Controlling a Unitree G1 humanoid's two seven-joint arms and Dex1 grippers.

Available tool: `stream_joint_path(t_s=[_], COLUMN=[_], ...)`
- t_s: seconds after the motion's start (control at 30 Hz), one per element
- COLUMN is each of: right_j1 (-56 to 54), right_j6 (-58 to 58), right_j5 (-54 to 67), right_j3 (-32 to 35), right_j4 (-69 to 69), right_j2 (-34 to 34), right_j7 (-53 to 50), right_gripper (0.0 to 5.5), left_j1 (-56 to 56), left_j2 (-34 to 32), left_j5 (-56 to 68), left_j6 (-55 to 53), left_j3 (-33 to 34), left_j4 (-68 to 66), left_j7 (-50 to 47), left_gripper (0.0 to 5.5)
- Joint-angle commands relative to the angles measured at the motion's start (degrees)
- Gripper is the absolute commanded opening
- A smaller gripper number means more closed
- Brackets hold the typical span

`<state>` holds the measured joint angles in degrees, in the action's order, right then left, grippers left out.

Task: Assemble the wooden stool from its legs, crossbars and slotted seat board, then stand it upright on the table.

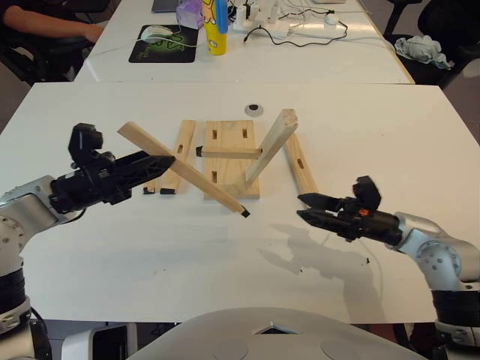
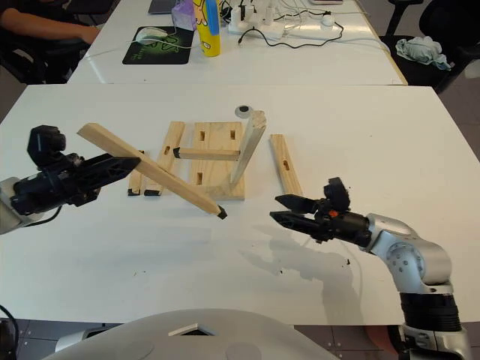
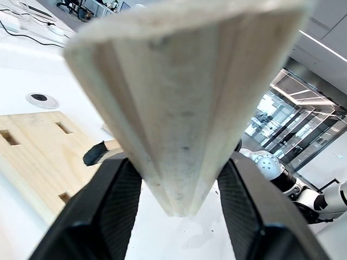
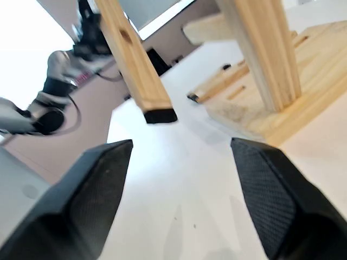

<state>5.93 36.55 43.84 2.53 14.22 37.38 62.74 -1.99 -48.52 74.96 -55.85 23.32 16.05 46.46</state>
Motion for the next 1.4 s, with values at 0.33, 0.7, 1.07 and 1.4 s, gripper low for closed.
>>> stream_joint_path(t_s=[0.33, 0.7, 1.07, 1.4], right_j1=[-3.57, -9.63, -10.23, -8.54], right_j6=[-19.39, -21.73, -21.91, -13.98], right_j5=[-31.58, -43.37, -46.04, -29.58], right_j3=[-21.97, -24.6, -18.54, -15.01], right_j4=[-2.52, -13.63, -17.74, -3.75], right_j2=[-18.36, -27.7, -24.86, -29.4], right_j7=[-23.74, -38.0, -41.42, -34.5], right_gripper=[1.34, 0.0, 0.0, 0.0], left_j1=[-7.22, -13.04, -13.29, -12.91], left_j2=[-5.03, -4.17, -1.13, 0.94], left_j5=[-10.54, -19.9, -21.07, -20.64], left_j6=[3.8, 7.61, 7.27, 6.49], left_j3=[4.08, -1.85, -1.69, -1.42], left_j4=[-12.71, -17.86, -16.62, -15.2], left_j7=[5.97, 11.43, 10.96, 9.93], left_gripper=[2.07, 2.07, 2.07, 2.07])
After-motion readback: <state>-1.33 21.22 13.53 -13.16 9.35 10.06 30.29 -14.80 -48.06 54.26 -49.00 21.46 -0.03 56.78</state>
